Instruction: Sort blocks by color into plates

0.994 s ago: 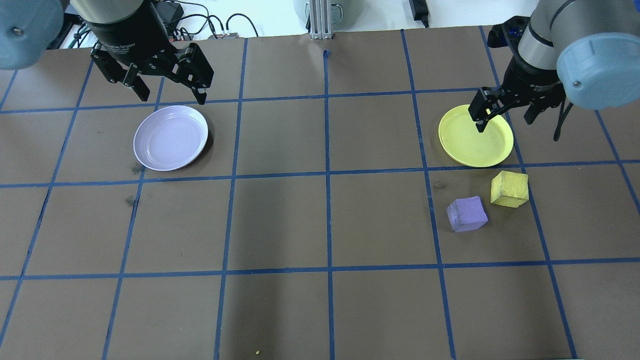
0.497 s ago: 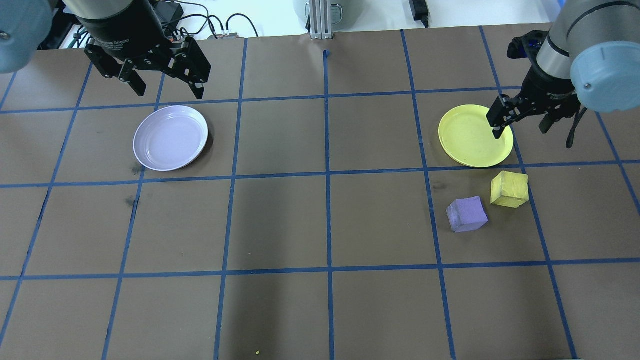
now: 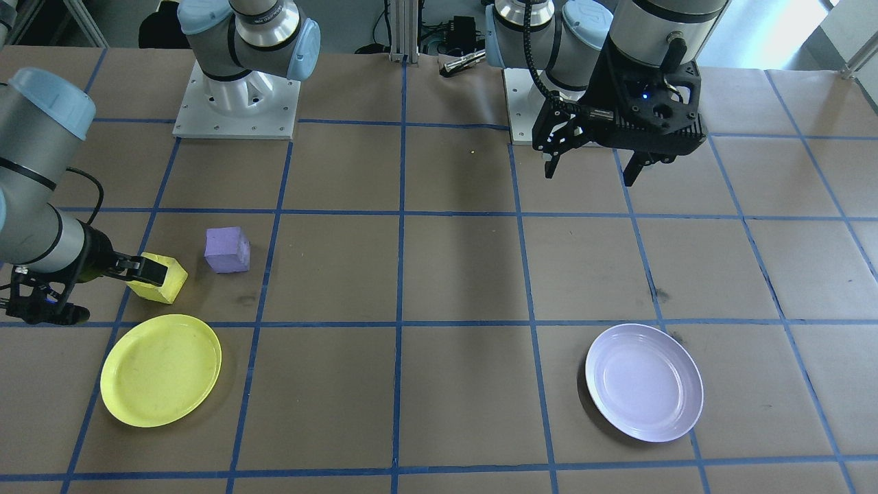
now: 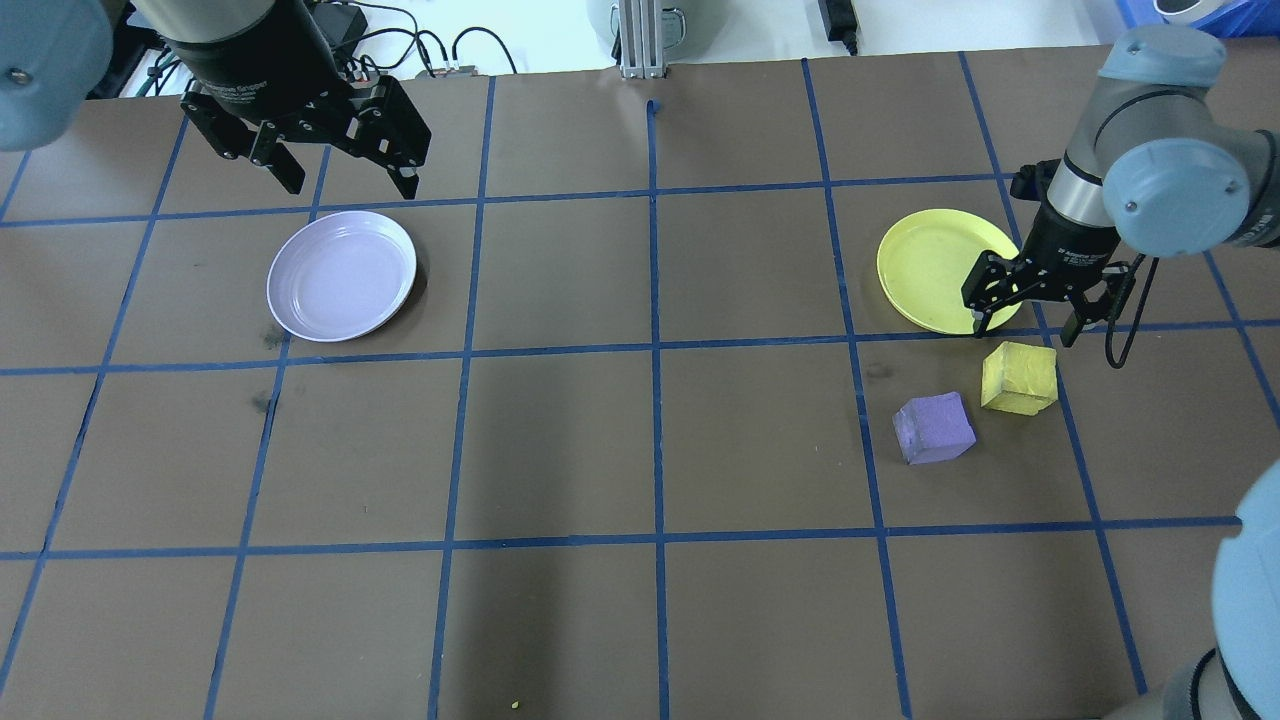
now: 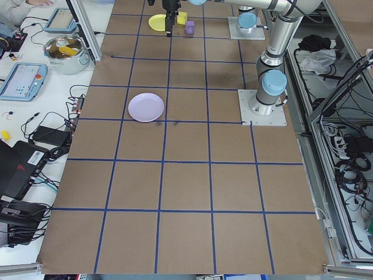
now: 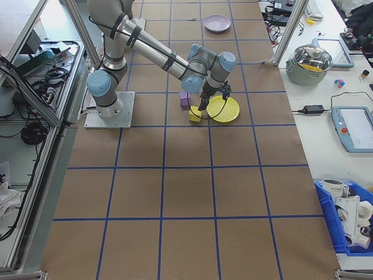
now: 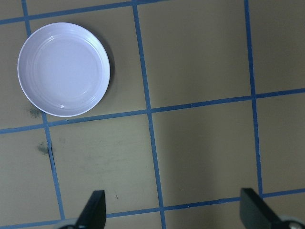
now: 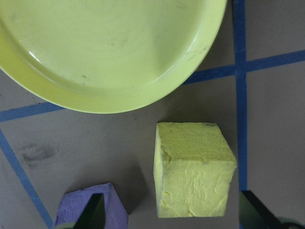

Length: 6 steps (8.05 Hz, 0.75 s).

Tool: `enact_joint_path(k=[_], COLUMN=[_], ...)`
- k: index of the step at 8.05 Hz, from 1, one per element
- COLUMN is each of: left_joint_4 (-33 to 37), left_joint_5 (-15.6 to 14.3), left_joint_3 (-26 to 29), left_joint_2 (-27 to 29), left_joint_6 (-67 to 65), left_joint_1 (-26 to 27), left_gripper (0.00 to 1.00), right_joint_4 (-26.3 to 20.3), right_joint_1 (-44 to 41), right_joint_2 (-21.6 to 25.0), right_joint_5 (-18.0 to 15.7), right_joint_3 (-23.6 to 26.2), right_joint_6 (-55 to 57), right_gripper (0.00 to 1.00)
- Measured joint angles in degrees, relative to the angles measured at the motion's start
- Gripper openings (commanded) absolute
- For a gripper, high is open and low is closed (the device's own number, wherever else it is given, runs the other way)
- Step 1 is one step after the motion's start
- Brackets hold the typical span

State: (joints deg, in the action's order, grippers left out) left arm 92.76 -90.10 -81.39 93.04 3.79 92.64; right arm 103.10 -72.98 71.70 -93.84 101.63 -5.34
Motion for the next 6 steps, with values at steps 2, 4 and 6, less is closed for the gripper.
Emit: enact_joint_path(k=[2,4,6], left_joint_4=[-1.8,-2.8,-2.8], left_joint_5=[-0.1,-0.2,0.0], left_joint_3=[-0.1,-0.1,-0.2], left_joint_2=[0.4,0.6,0.5], left_joint_6=[-1.7,-3.2,-3.1], left_joint_1=[0.0,0.0,0.0], left_gripper=[1.0,1.0,1.0], right_joint_4=[0.0,-0.1,-0.1], right_joint_1=[0.0,0.0,0.1], right_joint_2=[-1.6,-2.4,-4.0], right_joint_5=[-1.6,-4.3,-4.9], right_joint_3=[1.1,1.4,1.5], right_joint_6=[-0.2,-0.6,-0.9], right_gripper=[1.0,1.0,0.6])
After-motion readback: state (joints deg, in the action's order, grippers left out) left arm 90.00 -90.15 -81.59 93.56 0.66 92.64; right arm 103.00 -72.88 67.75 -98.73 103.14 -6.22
